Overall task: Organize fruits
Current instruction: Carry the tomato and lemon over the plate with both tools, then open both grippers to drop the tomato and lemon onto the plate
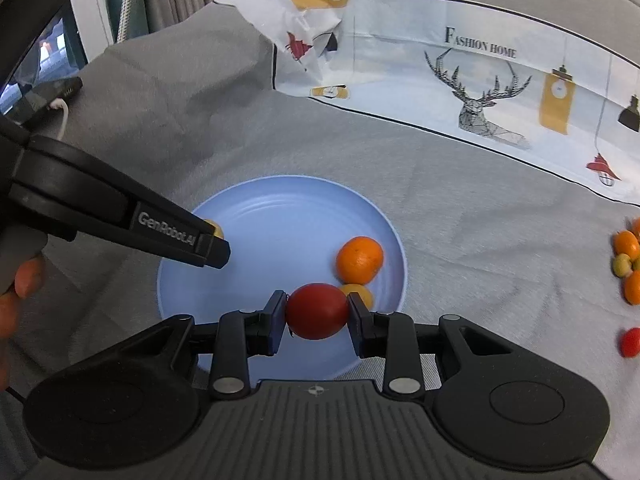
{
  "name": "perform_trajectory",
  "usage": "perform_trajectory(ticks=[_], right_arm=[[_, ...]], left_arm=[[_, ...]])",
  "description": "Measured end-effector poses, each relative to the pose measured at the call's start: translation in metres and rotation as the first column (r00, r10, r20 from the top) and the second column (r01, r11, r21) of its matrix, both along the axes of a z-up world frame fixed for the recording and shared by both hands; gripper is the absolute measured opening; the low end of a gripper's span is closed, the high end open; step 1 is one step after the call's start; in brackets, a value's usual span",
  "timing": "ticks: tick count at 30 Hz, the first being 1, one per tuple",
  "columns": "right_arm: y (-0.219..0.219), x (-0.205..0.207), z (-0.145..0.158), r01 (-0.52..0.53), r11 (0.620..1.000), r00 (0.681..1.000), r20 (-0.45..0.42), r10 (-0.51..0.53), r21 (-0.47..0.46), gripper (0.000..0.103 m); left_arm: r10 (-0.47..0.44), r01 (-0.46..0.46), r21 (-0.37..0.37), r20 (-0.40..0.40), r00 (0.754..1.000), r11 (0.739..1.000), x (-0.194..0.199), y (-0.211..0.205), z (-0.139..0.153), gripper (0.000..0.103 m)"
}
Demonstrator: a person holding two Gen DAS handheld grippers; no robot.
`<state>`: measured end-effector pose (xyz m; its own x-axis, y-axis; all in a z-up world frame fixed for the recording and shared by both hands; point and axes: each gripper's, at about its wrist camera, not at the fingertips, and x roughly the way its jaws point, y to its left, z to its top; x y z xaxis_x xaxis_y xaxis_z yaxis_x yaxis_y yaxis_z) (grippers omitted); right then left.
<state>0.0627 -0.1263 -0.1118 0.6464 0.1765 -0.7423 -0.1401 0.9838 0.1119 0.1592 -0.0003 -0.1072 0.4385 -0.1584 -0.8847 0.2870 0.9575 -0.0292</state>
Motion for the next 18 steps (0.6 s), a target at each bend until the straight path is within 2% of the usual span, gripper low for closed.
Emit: perform_trajectory(ticks=[1,2,3,4,5,6,9,14,18], right_arm=[[0.002,0.003,-0.002,-0.014,1.0,1.0,-0.006,0.014,0.0,0.034],[0.003,0.005,-0.002,-0.027,1.0,1.0,-0.012,0.027,0.005,0.035],[0.004,0.007,-0.002,-0.035,0.999,0.999,-0.014,0.035,0.009,0.038],[0.005,0.007,-0.002,-0.039,0.999,0.999,-0.012,0.039,0.006,0.043],[0.006,0.007,-0.001,-0.04,0.999,0.999,-0.008,0.04,-0.004,0.055],[0.006,0.006,0.001,-0.034,0.999,0.999,0.005,0.034,-0.018,0.062],[0.005,-0.002,0.004,-0.012,0.998,0.999,0.033,0.014,-0.062,0.074],[-0.007,-0.004,-0.006,0.063,0.989,0.998,-0.008,-0.064,-0.13,0.08],[-0.018,0.005,-0.017,0.11,0.983,0.992,-0.042,-0.117,-0.146,0.081]], left_arm=[[0.0,0.0,-0.002,0.006,1.0,1.0,0.001,0.0,0.001,0.056],[0.003,-0.003,-0.009,0.016,1.0,1.0,0.0,0.002,0.003,0.084],[0.013,-0.012,-0.017,0.032,0.999,1.0,-0.001,0.003,0.005,0.095],[0.02,-0.018,-0.031,0.054,0.998,0.999,-0.003,0.005,0.009,0.102],[0.015,-0.013,-0.041,0.063,0.998,0.999,-0.005,0.006,0.011,0.102],[0.004,-0.002,-0.043,0.061,0.998,0.999,-0.007,0.006,0.012,0.102],[0.001,0.001,-0.041,0.049,0.999,0.999,-0.012,0.006,0.011,0.102],[0.017,-0.016,-0.033,0.017,1.0,0.999,-0.023,0.011,0.004,0.102],[0.031,-0.031,-0.008,-0.019,0.999,0.999,-0.027,0.016,-0.008,0.102]])
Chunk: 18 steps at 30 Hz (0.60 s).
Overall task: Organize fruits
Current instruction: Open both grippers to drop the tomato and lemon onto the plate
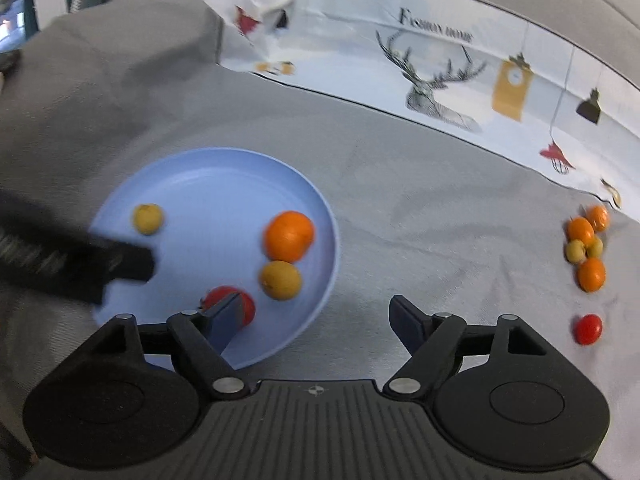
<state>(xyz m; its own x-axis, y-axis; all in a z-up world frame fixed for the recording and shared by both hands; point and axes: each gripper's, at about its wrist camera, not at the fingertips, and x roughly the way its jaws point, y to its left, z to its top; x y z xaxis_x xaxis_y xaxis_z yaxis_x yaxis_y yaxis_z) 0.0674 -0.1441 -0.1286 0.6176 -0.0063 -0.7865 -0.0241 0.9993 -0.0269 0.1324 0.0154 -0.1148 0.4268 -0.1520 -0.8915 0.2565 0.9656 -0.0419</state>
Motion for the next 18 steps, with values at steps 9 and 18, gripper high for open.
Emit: perform_trajectory(ticks=[9,18], right_arm=[[-0.007,0.01,-0.022,0.009,0.996,0.998,-0.055,-0.014,-0.09,0.089],[-0.011,0.0,-0.028,0.017,0.976,0.999,-0.038,-0.026,-0.217,0.091]], left_arm=[[0.036,-0.036,0.007,-0.051,0.998,0.999,0.004,0.009,-0.011,0.102],[0.039,-0.039,0.005,-0.059,0.997,0.999,0.005,0.008,-0.011,0.102]])
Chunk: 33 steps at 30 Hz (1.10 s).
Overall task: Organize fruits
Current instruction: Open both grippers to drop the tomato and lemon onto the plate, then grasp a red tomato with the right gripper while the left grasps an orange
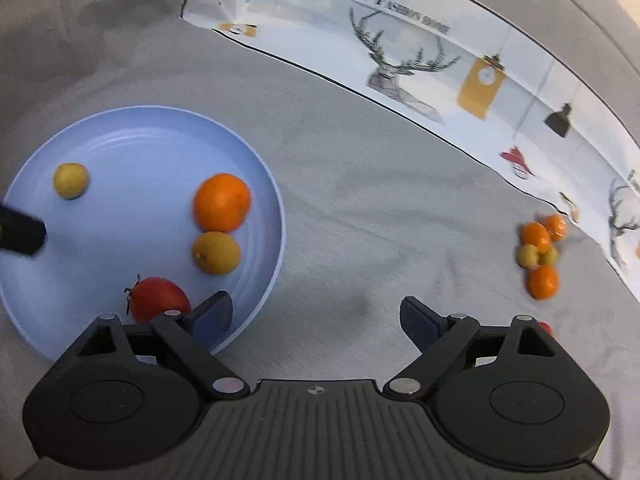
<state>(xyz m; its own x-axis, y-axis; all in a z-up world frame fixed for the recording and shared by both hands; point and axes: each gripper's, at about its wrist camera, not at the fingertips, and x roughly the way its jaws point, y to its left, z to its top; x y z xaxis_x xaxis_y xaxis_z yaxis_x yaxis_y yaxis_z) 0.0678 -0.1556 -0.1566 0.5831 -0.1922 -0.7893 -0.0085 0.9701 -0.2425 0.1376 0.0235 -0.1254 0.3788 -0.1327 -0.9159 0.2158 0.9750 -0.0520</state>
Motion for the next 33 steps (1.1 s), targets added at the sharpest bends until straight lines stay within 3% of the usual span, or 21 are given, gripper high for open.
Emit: perform_trajectory(ticks=[8,16,20,25,30,33], right_arm=[[-0.016,-0.018,0.013,0.066,0.997,0.998,-0.004,-0.065,0.048,0.091],[-0.051,-0.072,0.074,0.143,0.963,0.98,0.105,-0.17,0.228,0.095],[-0.087,-0.108,0.088,0.218,0.937,0.953,0.146,-0.264,0.274,0.096],[-0.144,-0.127,0.077,0.337,0.902,0.905,0.171,-0.389,0.269,0.097],[-0.197,-0.116,0.054,0.411,0.863,0.859,0.192,-0.475,0.292,0.097],[-0.218,-0.095,0.034,0.407,0.866,0.861,0.196,-0.47,0.289,0.096]], left_arm=[[-0.023,0.023,-0.014,0.029,0.999,1.0,-0.011,-0.01,0.022,0.102],[-0.085,0.088,-0.027,0.108,0.991,0.996,-0.046,-0.044,0.076,0.102],[-0.141,0.147,-0.033,0.138,0.98,0.989,-0.064,-0.077,0.092,0.103],[-0.193,0.198,-0.038,0.111,0.975,0.98,-0.069,-0.126,0.092,0.103],[-0.208,0.21,-0.012,0.09,0.974,0.978,-0.054,-0.167,0.085,0.103],[-0.205,0.205,0.006,0.078,0.976,0.979,-0.036,-0.187,0.078,0.103]])
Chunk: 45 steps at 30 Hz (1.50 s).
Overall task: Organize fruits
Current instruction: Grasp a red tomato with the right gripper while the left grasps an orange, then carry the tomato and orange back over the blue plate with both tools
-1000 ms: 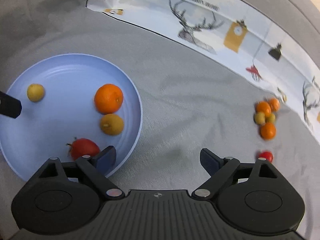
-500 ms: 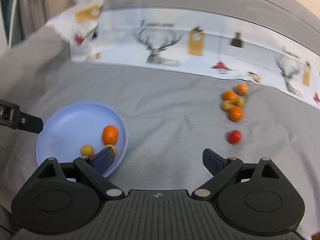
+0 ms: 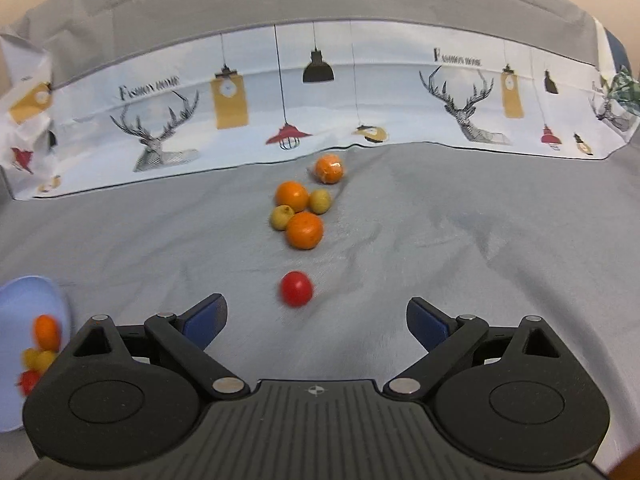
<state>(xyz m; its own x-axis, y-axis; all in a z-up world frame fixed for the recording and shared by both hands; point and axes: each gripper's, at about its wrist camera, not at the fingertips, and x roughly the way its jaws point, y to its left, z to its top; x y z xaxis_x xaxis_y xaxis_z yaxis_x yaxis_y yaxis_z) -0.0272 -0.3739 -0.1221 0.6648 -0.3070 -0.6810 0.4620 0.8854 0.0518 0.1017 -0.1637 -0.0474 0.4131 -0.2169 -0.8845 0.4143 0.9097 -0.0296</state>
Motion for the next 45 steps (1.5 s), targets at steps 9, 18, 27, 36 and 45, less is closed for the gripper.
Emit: perform_trajectory(ticks=[9,18,27,36,45], right_arm=[[-0.026,0.058,-0.058,-0.054,0.998,0.997,-0.046,0.055,0.019,0.07],[-0.085,0.046,-0.073,0.114,0.993,0.992,-0.046,-0.115,-0.038,0.03],[-0.122,0.046,-0.083,0.233,0.972,0.972,-0.033,-0.235,-0.041,0.033],[-0.123,0.041,-0.082,0.274,0.962,0.962,0.005,-0.274,-0.011,0.03],[-0.103,0.029,-0.066,0.218,0.974,0.97,0.118,-0.211,-0.052,0.03]], left_arm=[[-0.027,0.028,0.061,-0.013,1.0,0.998,0.053,-0.074,-0.032,0.103],[-0.162,0.165,0.018,-0.09,0.983,0.986,0.078,-0.21,-0.096,0.103],[-0.149,0.15,-0.004,-0.161,0.976,0.989,0.083,-0.269,-0.145,0.102],[-0.131,0.123,-0.058,-0.148,0.98,0.991,0.075,-0.232,-0.123,0.039],[-0.057,0.055,-0.017,-0.121,0.991,0.998,0.025,-0.114,-0.063,0.039]])
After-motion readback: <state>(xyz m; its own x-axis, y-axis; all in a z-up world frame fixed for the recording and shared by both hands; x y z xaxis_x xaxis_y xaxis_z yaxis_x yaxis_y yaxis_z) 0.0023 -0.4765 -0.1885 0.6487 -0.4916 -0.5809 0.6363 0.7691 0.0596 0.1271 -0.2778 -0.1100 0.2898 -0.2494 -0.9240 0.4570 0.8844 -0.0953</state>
